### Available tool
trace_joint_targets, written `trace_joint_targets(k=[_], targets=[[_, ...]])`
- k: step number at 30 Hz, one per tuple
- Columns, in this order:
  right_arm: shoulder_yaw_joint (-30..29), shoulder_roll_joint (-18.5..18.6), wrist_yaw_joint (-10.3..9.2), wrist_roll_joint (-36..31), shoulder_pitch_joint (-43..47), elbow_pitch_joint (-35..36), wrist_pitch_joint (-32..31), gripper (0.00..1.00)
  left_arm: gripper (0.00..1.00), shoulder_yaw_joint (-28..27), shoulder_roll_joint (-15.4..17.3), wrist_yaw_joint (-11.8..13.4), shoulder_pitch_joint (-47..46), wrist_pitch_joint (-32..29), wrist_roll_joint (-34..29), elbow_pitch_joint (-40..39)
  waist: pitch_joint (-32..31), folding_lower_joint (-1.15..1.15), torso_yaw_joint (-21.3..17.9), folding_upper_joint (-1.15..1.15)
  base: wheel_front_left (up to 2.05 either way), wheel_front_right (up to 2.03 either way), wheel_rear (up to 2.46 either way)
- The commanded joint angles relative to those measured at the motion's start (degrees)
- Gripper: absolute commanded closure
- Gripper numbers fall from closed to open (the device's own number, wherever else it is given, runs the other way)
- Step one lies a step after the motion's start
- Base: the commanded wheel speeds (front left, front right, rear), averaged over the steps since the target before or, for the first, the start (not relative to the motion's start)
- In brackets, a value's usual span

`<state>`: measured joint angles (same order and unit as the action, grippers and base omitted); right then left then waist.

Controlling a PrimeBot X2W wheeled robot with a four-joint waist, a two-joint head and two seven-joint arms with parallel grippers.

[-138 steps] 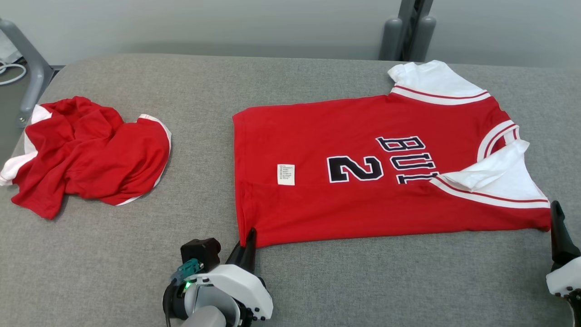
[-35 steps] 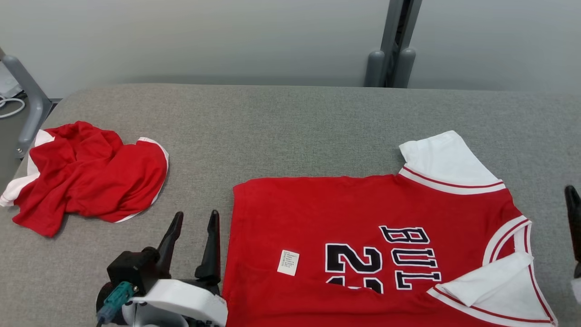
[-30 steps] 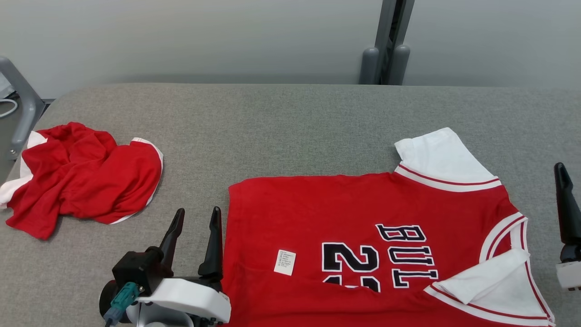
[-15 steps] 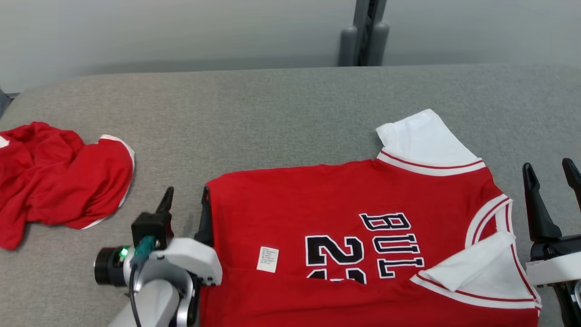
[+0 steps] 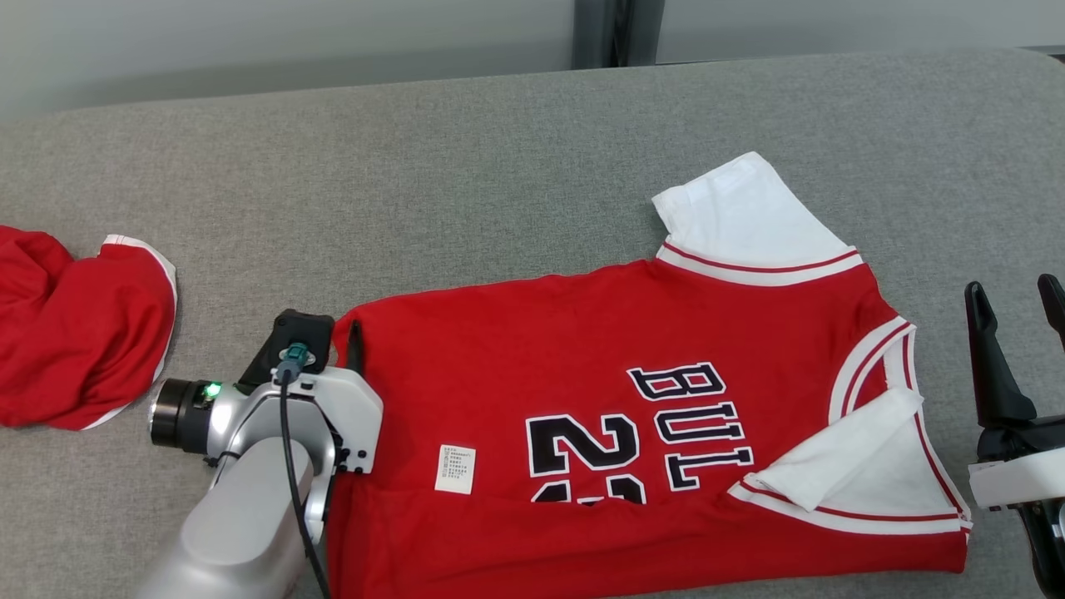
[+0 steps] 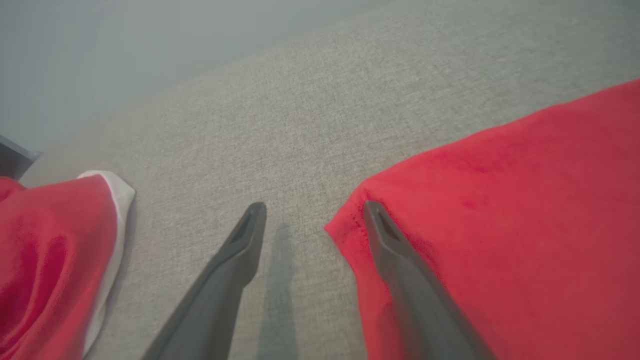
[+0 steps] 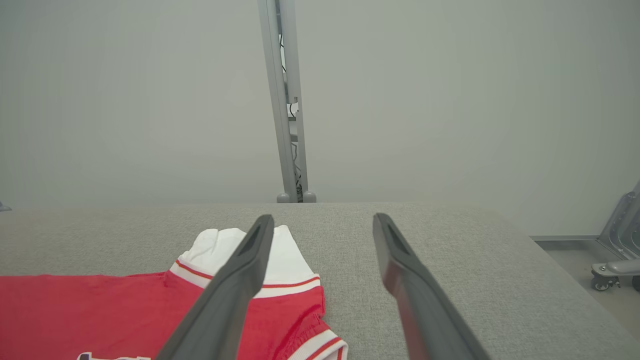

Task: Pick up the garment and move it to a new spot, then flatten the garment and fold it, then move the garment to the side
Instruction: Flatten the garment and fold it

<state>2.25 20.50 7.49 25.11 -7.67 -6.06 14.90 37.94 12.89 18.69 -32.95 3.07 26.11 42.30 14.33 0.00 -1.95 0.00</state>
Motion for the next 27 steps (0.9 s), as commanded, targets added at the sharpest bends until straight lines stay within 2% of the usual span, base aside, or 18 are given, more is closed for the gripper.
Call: trace_joint_targets(k=[1,5,10,18,19,21,22,27], targets=[[-0.01,0.49,0.00,0.37,-0.10,0.45,0.43,0.00,0.00,0.43,-0.30,-0.32,-1.52,-0.12,-0.68,1.26,0.17,0.00,0.01,0.00,0.00,0.00,0.00],[0.04,0.76,0.00,0.66,-0.05,0.62,0.43,0.00,0.00,1.36,-1.48,-1.22,-2.96,0.27,-0.92,3.86,0.34,0.00,0.29,0.00,0.00,0.00,0.00],[0.53,0.97,0.00,0.66,-0.21,0.51,0.43,0.00,0.00,2.39,-2.74,-3.81,-4.49,1.09,-0.45,6.33,0.41,0.00,0.53,0.00,0.00,0.00,0.00],[0.77,1.13,0.00,0.73,0.17,-0.11,0.44,0.00,0.00,2.42,-4.51,-4.75,-5.70,2.59,0.46,9.53,0.35,0.00,0.69,0.00,0.00,0.00,0.00],[0.79,1.12,0.00,0.74,0.16,-0.14,0.44,0.00,0.11,2.19,-4.58,-4.65,-5.85,2.75,0.66,9.90,0.37,0.00,0.70,0.00,0.00,0.00,0.00],[0.83,1.09,0.00,0.77,0.11,-0.22,0.44,0.00,0.73,2.01,-4.90,-4.71,-6.37,2.91,1.04,10.60,0.40,0.00,0.72,0.00,0.00,0.00,0.00],[0.87,1.06,0.00,0.81,0.08,-0.28,0.44,0.00,1.00,1.98,-5.05,-4.92,-6.53,2.85,1.27,10.97,0.43,0.00,0.73,0.00,0.00,0.00,0.00],[0.77,1.01,0.00,0.86,0.05,-0.59,0.44,0.00,1.00,1.72,-5.41,-6.16,-6.92,3.00,2.27,12.31,0.46,0.00,0.98,0.00,0.00,0.00,0.00]])
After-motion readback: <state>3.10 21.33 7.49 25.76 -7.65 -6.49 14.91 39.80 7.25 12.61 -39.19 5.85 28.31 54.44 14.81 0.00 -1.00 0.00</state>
